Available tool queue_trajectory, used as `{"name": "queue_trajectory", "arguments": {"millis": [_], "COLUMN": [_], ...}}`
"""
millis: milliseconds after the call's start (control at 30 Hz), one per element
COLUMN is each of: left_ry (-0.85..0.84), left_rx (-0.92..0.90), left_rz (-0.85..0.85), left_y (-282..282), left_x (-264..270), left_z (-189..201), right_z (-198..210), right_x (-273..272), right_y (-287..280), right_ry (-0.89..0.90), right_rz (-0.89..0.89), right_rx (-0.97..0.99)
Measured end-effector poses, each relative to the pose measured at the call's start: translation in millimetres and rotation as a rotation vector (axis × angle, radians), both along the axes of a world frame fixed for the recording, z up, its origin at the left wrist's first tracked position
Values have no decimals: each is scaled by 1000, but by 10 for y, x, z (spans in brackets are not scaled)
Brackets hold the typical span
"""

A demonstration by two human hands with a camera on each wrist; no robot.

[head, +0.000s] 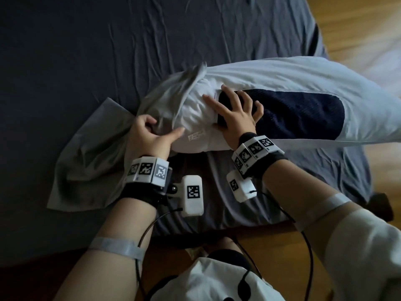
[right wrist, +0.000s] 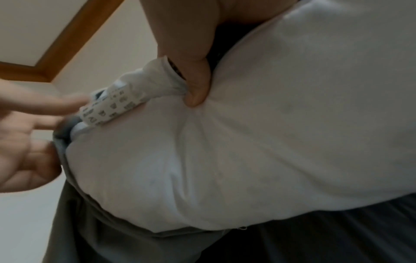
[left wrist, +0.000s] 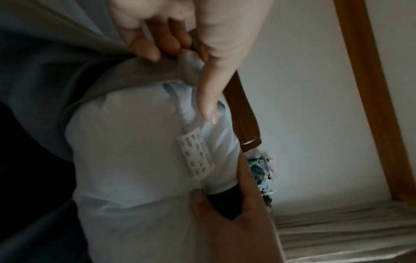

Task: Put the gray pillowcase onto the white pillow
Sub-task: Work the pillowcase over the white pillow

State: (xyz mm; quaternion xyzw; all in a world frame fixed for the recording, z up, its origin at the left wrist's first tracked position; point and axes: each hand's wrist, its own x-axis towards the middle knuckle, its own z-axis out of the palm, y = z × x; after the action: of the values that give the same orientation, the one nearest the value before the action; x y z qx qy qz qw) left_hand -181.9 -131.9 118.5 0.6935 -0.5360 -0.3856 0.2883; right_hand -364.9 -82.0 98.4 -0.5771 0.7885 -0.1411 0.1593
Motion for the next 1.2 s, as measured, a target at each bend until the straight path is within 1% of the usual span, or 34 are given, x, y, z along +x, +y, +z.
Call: {"name": "queue_trajectory", "arguments": {"millis": [67, 167, 233, 333, 433, 533, 600, 800, 1000, 1100, 1200], "left_ry": [-49, -50, -35, 61, 131, 199, 275, 506, 615, 632, 650], "left_rx": [-25, -39, -40, -27, 71, 117, 148, 182, 175, 183, 204], "left_rz": [-16, -11, -28, -46, -80, 4, 68, 100, 162, 149, 92], "left_y": [-13, -40, -49, 37, 203, 197, 116, -42, -165, -178, -158], "left_x": [-113, -172, -156, -238, -376, -338, -264, -286, -287, -311, -327], "left_z": [54, 112, 133, 148, 110, 29, -5, 176, 217, 215, 193], "right_z": [16, 33, 43, 49, 63, 90, 107, 72, 130, 163, 91], "right_x": [-5, -18, -31, -51, -75, -127, -147, -91, -178, -164, -47], "right_y": [-17, -22, -40, -96, -158, -195, -203, -255, -286, -267, -250], "right_ry": [6, 12, 6, -13, -23, -35, -29, 46, -18, -48, -35], "right_rz": [29, 63, 80, 91, 87, 108, 135, 197, 281, 292, 277], "right_rx": [3, -20, 1, 59, 71, 98, 106, 207, 275, 240, 115]}}
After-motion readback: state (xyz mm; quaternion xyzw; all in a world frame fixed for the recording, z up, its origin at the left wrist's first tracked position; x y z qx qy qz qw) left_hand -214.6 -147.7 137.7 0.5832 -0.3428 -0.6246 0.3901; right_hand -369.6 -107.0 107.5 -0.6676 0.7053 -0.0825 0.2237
